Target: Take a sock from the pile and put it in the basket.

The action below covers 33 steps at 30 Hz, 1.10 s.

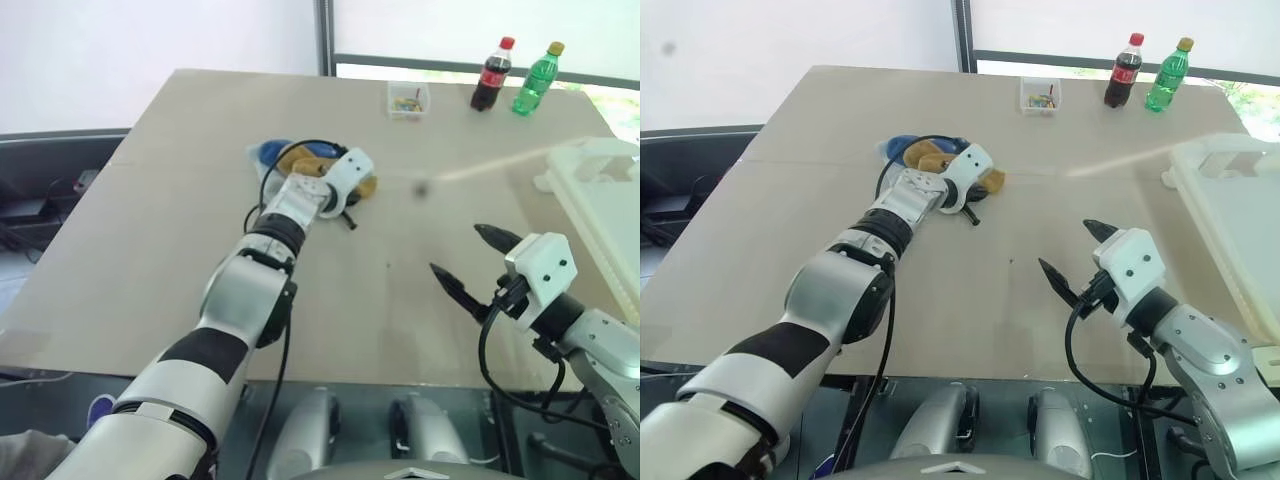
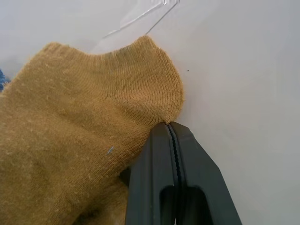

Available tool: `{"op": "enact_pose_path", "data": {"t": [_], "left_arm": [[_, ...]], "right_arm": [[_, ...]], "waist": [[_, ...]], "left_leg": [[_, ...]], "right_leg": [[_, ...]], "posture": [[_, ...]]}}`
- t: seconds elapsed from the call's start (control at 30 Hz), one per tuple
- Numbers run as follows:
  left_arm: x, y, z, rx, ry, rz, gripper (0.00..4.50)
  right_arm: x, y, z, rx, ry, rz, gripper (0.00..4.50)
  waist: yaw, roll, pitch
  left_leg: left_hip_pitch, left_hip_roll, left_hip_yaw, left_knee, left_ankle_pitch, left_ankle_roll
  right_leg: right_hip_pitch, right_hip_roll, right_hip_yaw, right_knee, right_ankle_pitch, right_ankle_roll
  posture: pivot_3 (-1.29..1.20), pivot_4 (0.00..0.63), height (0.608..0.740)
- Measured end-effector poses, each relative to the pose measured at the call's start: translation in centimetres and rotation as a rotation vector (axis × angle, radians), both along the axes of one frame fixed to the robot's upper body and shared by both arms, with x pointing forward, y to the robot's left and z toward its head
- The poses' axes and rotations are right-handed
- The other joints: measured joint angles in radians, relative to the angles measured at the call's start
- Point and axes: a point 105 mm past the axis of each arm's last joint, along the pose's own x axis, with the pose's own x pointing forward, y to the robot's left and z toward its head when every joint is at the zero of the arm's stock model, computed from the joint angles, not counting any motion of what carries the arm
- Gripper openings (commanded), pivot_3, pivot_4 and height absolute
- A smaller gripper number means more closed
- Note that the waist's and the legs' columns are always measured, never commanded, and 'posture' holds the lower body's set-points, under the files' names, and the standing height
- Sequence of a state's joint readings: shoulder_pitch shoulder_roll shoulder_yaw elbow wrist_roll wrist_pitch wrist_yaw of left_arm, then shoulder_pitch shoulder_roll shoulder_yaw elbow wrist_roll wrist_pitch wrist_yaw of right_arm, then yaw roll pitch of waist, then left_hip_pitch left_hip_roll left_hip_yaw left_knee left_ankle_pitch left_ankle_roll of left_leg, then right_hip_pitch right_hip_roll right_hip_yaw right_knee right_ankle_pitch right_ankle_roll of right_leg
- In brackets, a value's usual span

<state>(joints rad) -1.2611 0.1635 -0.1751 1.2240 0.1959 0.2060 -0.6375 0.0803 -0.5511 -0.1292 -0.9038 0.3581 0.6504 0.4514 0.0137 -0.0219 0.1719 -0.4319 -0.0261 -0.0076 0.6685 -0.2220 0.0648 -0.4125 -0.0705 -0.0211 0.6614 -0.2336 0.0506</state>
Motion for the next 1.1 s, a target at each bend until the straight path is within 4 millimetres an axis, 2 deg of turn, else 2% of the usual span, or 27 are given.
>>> {"op": "enact_pose_path", "data": {"t": [0.1,0.17,0.2,0.27,0.33,0.47,0.67,0.9,1.07,1.1], "left_arm": [[-0.2,0.2,0.0,0.005,-0.017,-0.029,0.01],[-0.1,0.9,0.0,0.069,-0.076,-0.039,0.01],[0.1,1.4,0.1,0.107,-0.107,-0.033,0.41],[0.3,1.9,0.5,0.133,-0.137,-0.029,0.77],[0.1,1.5,1.0,0.131,-0.161,-0.048,1.77],[-0.5,0.6,1.2,0.116,-0.164,-0.079,3.29],[-0.7,0.5,0.0,0.213,-0.204,-0.081,3.29],[-0.2,-0.6,-0.1,0.325,-0.337,-0.097,3.29],[0.2,-0.9,0.0,0.355,-0.349,-0.077,3.29],[0.3,-1.1,0.0,0.351,-0.338,-0.07,2.77]], "right_arm": [[0.0,0.1,0.0,0.001,0.001,0.003,4.5],[0.0,0.0,-0.1,0.001,0.002,0.003,4.5],[0.0,0.0,-0.1,0.002,0.004,0.003,4.5],[0.1,0.0,-0.2,0.002,0.006,0.003,4.5],[0.1,0.2,-0.2,0.004,0.004,0.011,4.5],[0.1,0.2,-0.2,0.005,0.002,0.018,4.5],[0.1,0.2,-0.3,0.001,0.004,0.016,4.5],[0.3,0.4,-0.4,-0.005,0.002,0.022,4.5],[0.3,0.4,-0.4,-0.006,0.002,0.022,4.5],[0.3,0.4,-0.4,-0.006,0.002,0.022,4.5]], "waist": [[0.0,0.0,0.0],[-0.001,0.0,0.0],[0.0,0.0,0.0],[0.0,0.0,0.0],[0.004,0.0,0.0],[0.001,0.0,0.0],[0.001,0.0,0.0],[0.003,0.0,0.0],[0.001,0.0,0.0],[0.001,0.0,0.0]], "left_leg": [[0.0,0.0,0.0,0.0,0.0,0.0],[0.0,0.0,0.0,0.0,0.0,0.0],[0.0,0.0,0.0,0.0,0.0,0.0],[0.0,0.0,0.0,0.0,0.0,0.0],[0.0,0.0,-0.001,0.0,0.0,0.0],[0.0,-0.001,0.0,0.0,0.0,0.0],[0.0,0.0,0.0,0.0,0.0,0.0],[0.001,-0.001,0.0,0.001,0.0,0.0],[0.001,0.0,0.0,0.001,0.0,0.0],[0.001,0.0,0.0,0.001,0.0,0.0]], "right_leg": [[0.0,0.0,0.0,0.0,0.0,0.0],[0.0,0.0,0.0,0.0,0.0,0.0],[0.0,0.0,0.001,0.0,0.0,0.0],[0.0,0.0,0.0,0.0,0.0,0.0],[0.0,0.0,0.0,0.0,0.0,0.0],[0.0,-0.001,0.001,0.0,0.0,0.0],[0.0,0.0,0.001,0.001,0.0,0.0],[0.001,0.0,0.001,0.001,0.001,0.001],[0.001,0.0,0.001,0.001,0.001,0.001],[0.001,0.0,0.0,0.001,0.001,0.001]], "posture": [[0.0,0.15,0.729],[0.0,0.15,0.729],[0.0,0.15,0.729],[0.0,0.15,0.729],[0.0,0.15,0.729],[0.0,0.15,0.729],[0.0,0.15,0.729],[0.0,0.15,0.729],[0.0,0.15,0.729],[0.0,0.15,0.729]]}}
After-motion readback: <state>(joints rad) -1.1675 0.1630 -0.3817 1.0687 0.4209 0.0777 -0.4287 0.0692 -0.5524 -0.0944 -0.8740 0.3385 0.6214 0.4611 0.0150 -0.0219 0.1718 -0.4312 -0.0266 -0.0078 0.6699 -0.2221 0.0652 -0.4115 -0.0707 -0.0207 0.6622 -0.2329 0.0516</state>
